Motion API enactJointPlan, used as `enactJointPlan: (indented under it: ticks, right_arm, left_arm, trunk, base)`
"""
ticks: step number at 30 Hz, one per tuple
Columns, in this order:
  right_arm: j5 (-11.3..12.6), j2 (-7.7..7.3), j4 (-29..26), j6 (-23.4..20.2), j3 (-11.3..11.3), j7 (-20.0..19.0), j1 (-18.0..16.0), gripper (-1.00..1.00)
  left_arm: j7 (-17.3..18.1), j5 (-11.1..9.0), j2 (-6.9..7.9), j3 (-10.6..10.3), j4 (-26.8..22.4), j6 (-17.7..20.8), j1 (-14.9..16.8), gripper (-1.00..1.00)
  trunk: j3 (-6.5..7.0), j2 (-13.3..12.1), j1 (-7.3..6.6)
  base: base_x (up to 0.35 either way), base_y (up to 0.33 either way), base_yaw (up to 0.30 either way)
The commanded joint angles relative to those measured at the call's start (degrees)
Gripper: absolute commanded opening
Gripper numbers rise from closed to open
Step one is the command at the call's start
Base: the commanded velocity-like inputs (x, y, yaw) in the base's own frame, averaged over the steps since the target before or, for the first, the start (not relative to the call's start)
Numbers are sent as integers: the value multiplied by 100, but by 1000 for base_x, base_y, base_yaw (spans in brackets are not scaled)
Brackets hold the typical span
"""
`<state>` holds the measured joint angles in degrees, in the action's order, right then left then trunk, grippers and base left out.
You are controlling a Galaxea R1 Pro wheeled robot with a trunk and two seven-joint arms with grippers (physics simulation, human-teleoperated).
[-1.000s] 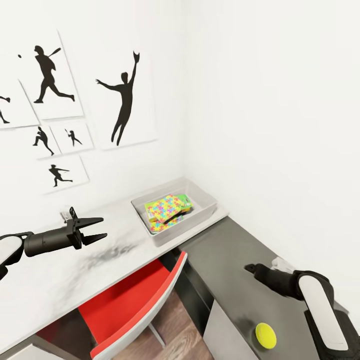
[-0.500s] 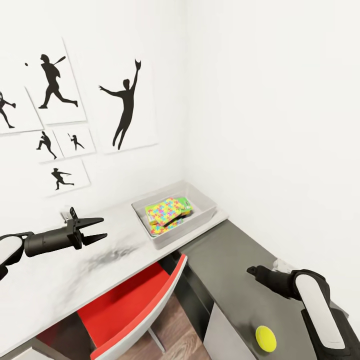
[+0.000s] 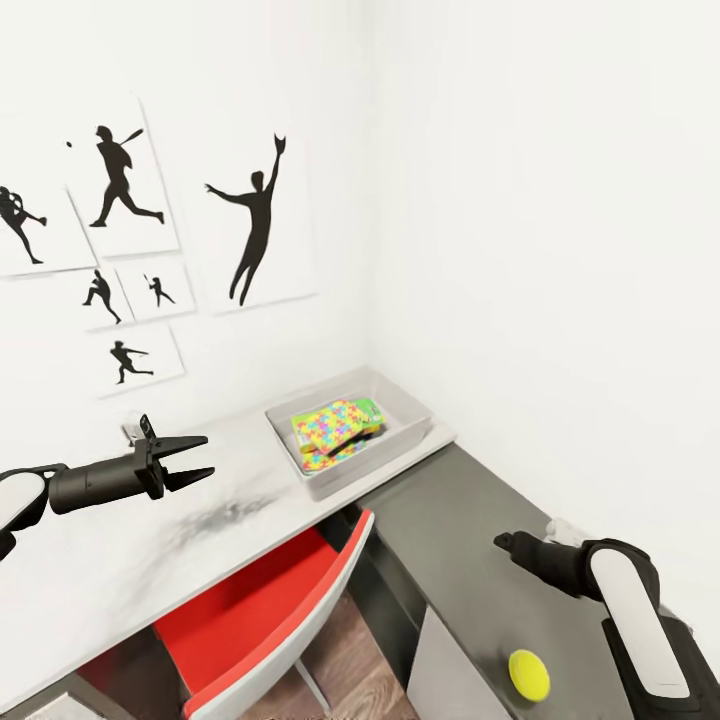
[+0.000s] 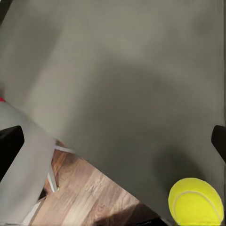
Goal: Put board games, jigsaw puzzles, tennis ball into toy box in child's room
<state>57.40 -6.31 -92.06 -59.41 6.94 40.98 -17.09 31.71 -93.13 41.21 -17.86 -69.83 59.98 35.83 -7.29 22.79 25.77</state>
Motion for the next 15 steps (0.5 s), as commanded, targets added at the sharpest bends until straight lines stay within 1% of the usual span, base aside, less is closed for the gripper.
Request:
enactJointPlan:
  ticks: [1,4,6,10,15]
  right_arm:
    - [61,-2,-5,-18,1,59,-6,100]
    - [57,-2,-5,-18,0,59,-10,100]
    - [55,-2,-5,-18,0,62,-12,100]
    - [53,-2,-2,-18,0,126,-27,100]
    - [57,-2,2,-18,0,298,-44,100]
  left_arm:
    - [46,22,6,-16,5,2,10,100]
    - [46,23,5,-16,5,2,11,100]
    - [46,26,7,-16,5,2,11,100]
    - [46,30,4,-16,5,2,9,100]
    - [46,31,5,-16,22,2,6,100]
  trunk:
    - [-3,13,1]
    - [25,13,1]
    - [44,13,1]
    - [82,13,1]
    - [130,13,1]
  base:
    - [-212,0,0]
    - [-200,0,0]
    - [-113,0,0]
    - [-42,0,0]
    - [-9,0,0]
